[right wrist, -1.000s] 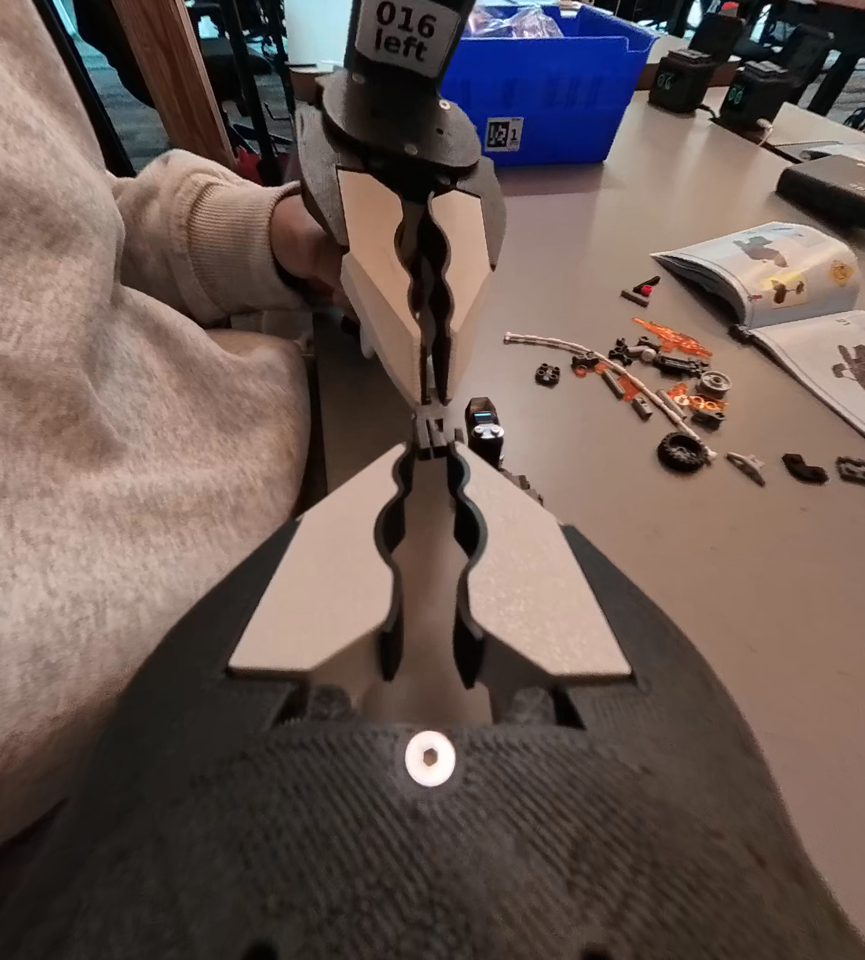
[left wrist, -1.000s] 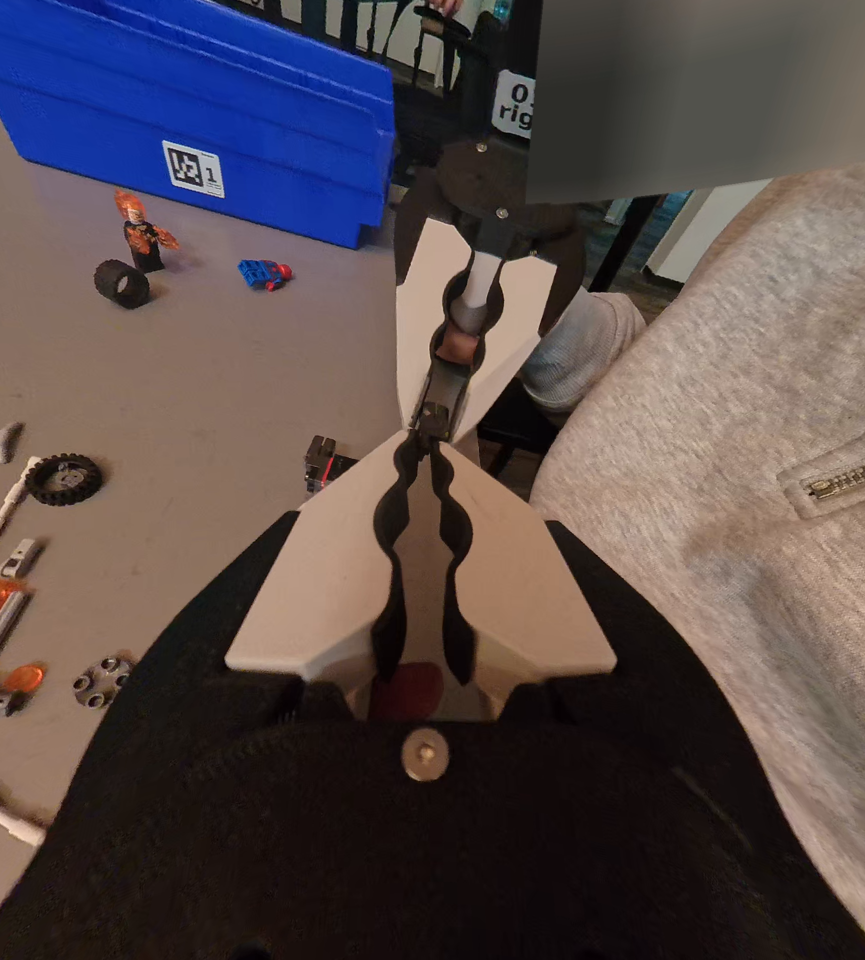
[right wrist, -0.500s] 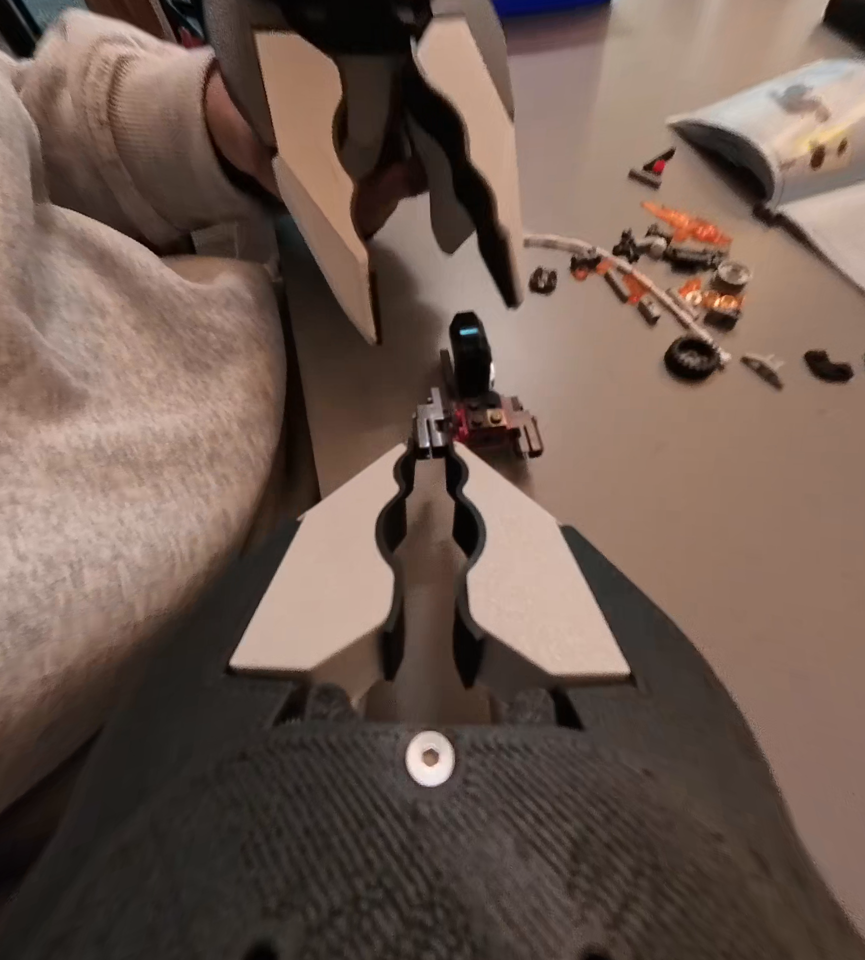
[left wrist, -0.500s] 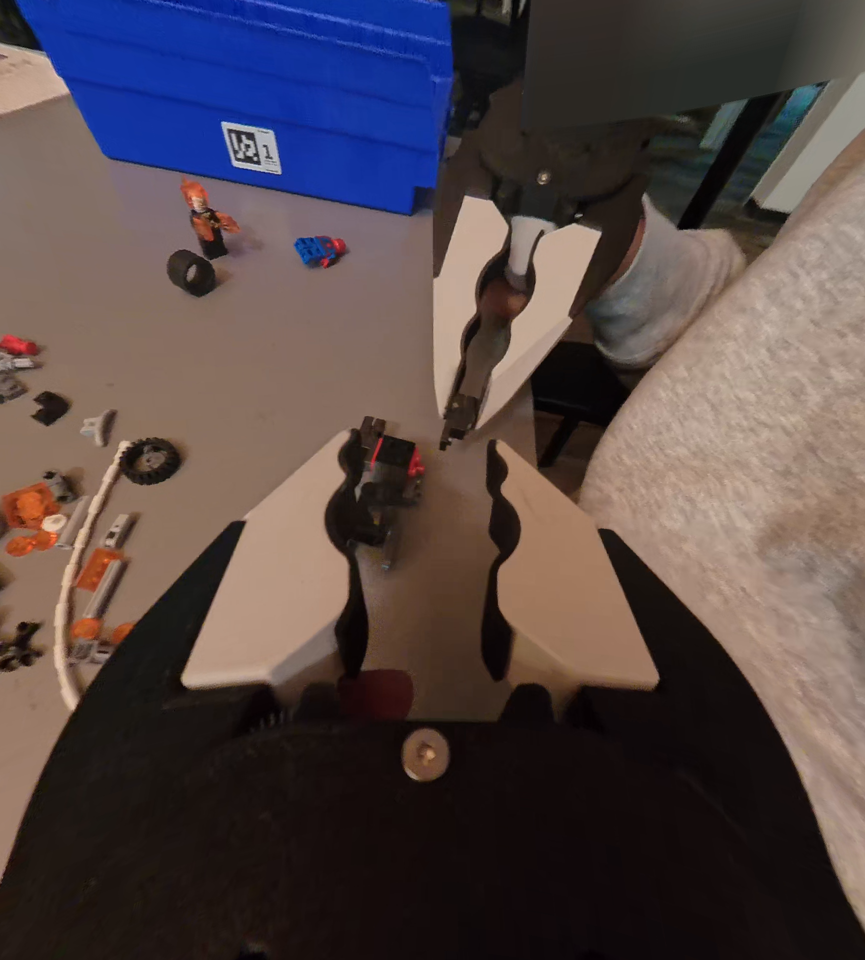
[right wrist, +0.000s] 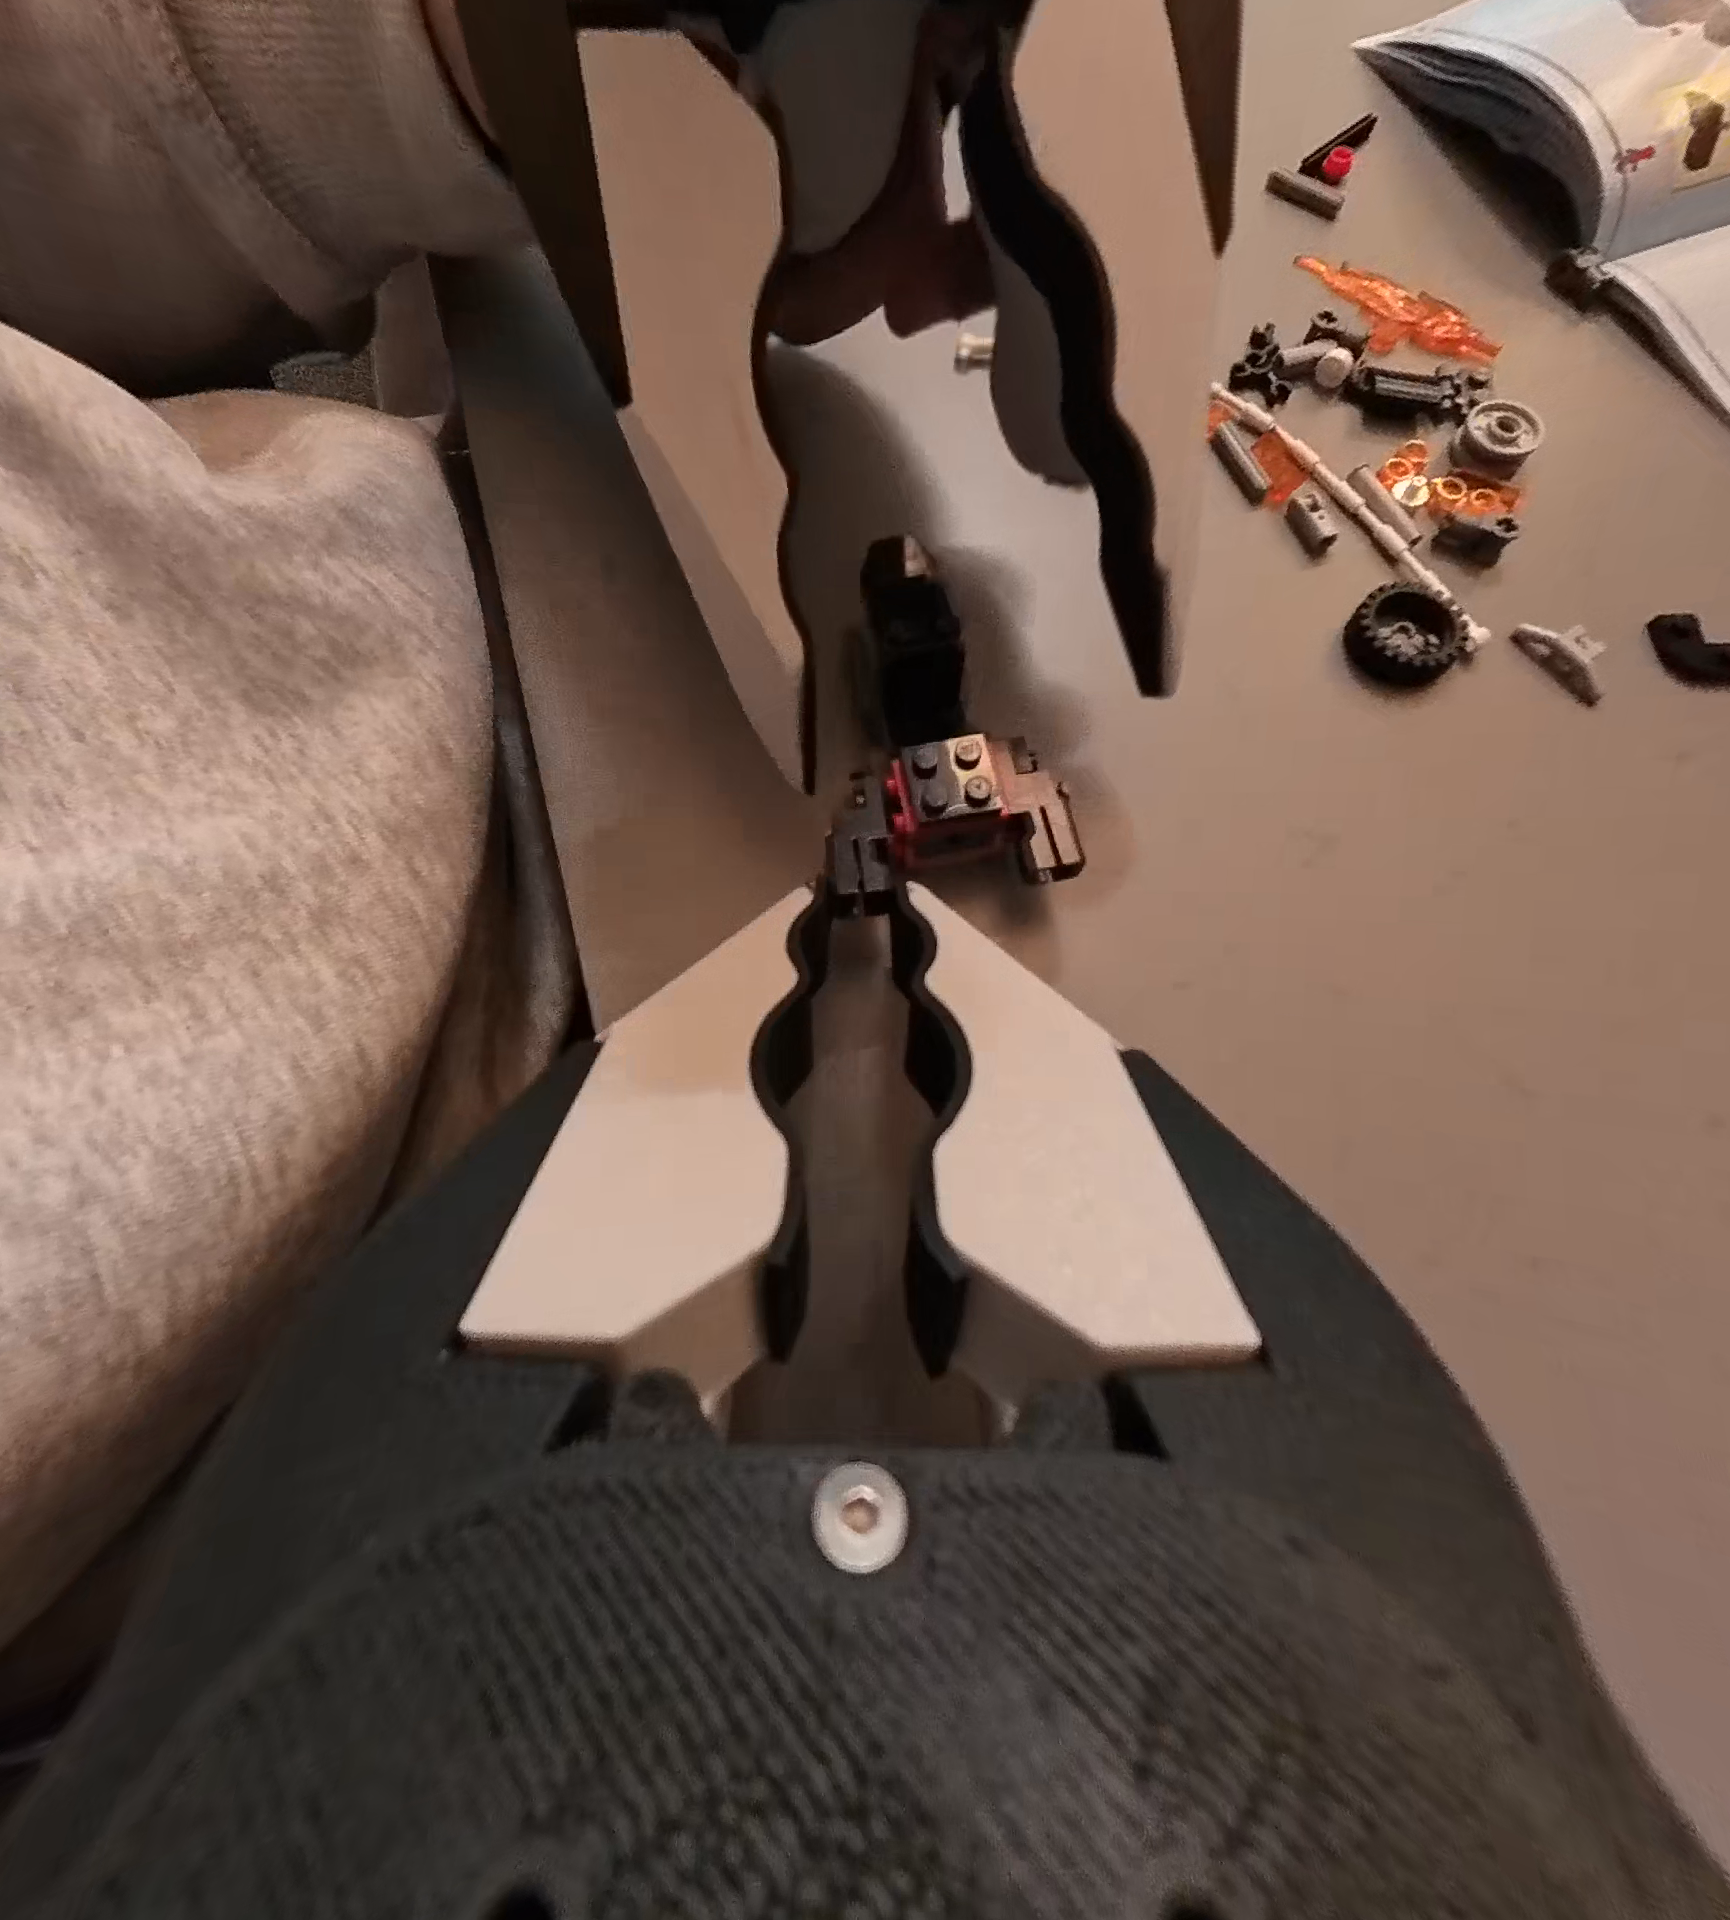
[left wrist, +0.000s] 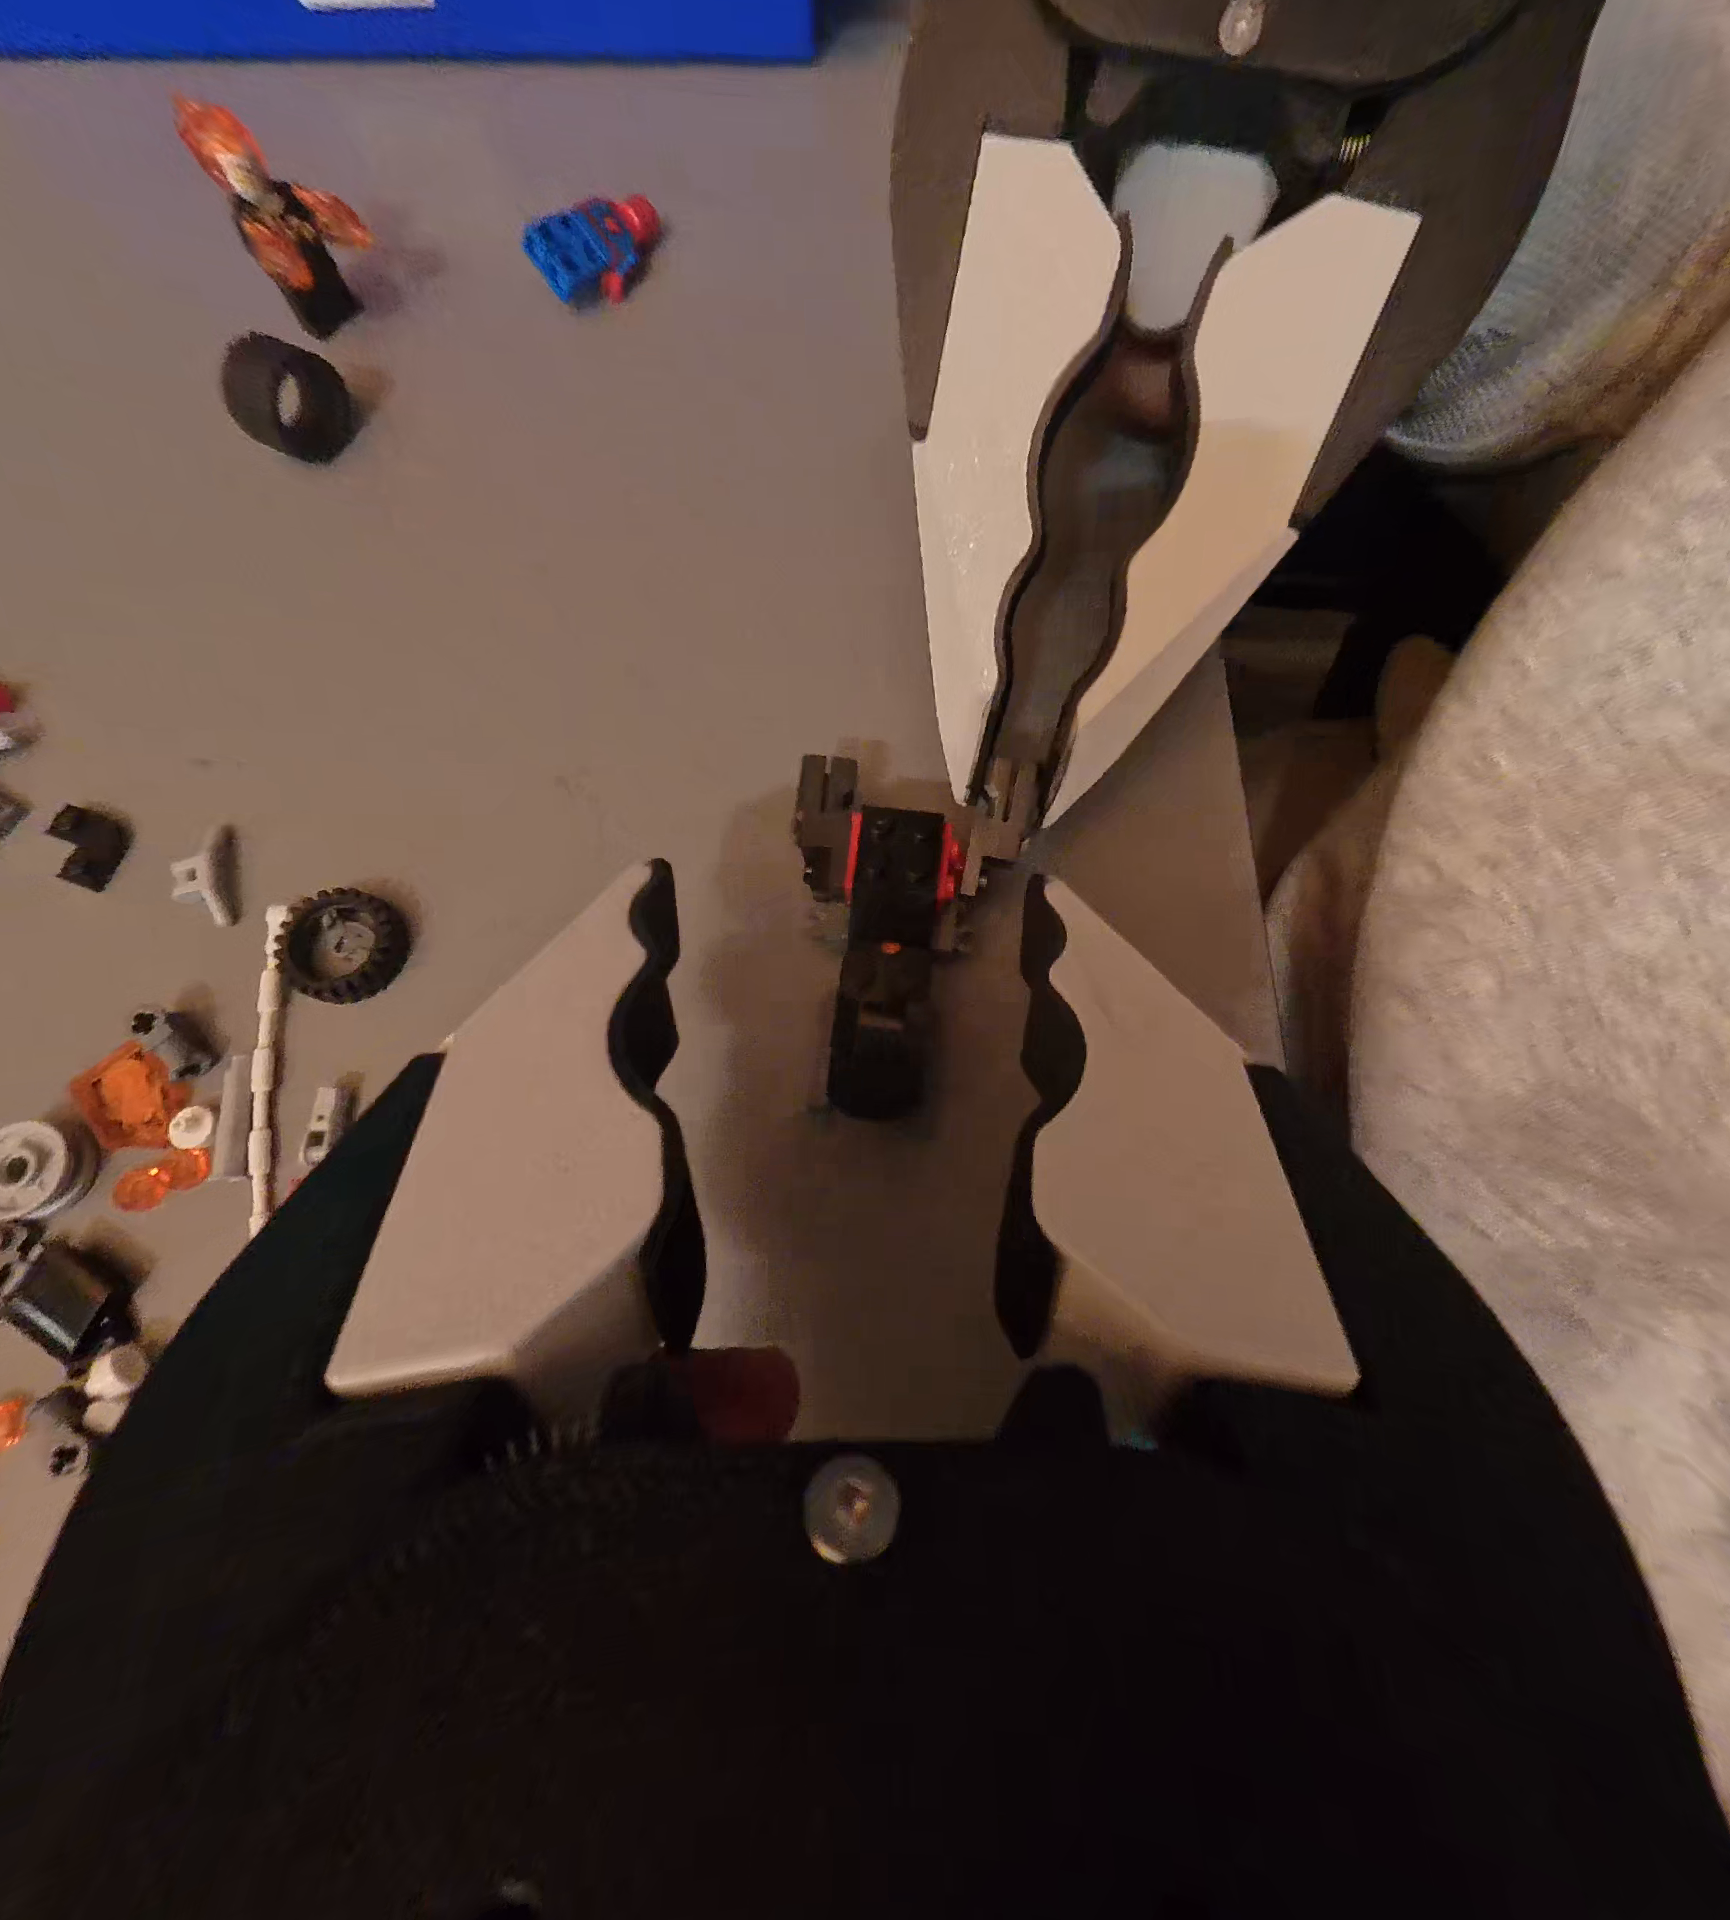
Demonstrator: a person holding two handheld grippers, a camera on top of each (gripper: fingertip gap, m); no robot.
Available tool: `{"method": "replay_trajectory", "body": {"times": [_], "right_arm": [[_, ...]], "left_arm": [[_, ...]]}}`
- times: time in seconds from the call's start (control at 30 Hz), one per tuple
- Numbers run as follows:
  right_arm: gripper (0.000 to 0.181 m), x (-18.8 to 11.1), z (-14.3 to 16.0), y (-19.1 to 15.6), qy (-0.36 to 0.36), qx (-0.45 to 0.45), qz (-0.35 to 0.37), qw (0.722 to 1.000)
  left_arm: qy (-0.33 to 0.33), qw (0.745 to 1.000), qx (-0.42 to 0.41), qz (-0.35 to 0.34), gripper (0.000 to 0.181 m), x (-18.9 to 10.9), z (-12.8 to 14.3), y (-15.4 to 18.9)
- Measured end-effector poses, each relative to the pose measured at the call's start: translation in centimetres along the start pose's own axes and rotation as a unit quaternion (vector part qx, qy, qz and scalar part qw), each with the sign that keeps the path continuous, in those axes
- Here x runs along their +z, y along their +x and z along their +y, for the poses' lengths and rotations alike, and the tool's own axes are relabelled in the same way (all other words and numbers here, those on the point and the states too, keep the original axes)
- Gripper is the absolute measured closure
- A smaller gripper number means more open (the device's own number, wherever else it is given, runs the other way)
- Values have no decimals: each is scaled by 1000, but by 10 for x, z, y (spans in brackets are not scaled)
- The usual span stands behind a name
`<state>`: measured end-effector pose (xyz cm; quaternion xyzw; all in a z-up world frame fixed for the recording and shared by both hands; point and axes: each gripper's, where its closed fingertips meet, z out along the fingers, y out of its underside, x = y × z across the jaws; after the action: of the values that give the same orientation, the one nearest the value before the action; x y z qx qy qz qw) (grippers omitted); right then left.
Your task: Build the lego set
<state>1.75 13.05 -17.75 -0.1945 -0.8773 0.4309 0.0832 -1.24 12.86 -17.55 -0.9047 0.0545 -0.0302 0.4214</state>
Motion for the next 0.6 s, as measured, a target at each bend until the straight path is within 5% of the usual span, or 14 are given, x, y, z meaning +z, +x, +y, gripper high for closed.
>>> {"method": "replay_trajectory", "body": {"times": [0.33, 0.6], "right_arm": [[171, 1, 1, 4, -4, 26, -12, 1000], [171, 0, 0, 4, -2, 37, -24, 999]], "left_arm": [[-25, 995, -11, 99, 128, 12, 6, 9], [-31, 994, -9, 108, 144, 13, 6, 10]]}}
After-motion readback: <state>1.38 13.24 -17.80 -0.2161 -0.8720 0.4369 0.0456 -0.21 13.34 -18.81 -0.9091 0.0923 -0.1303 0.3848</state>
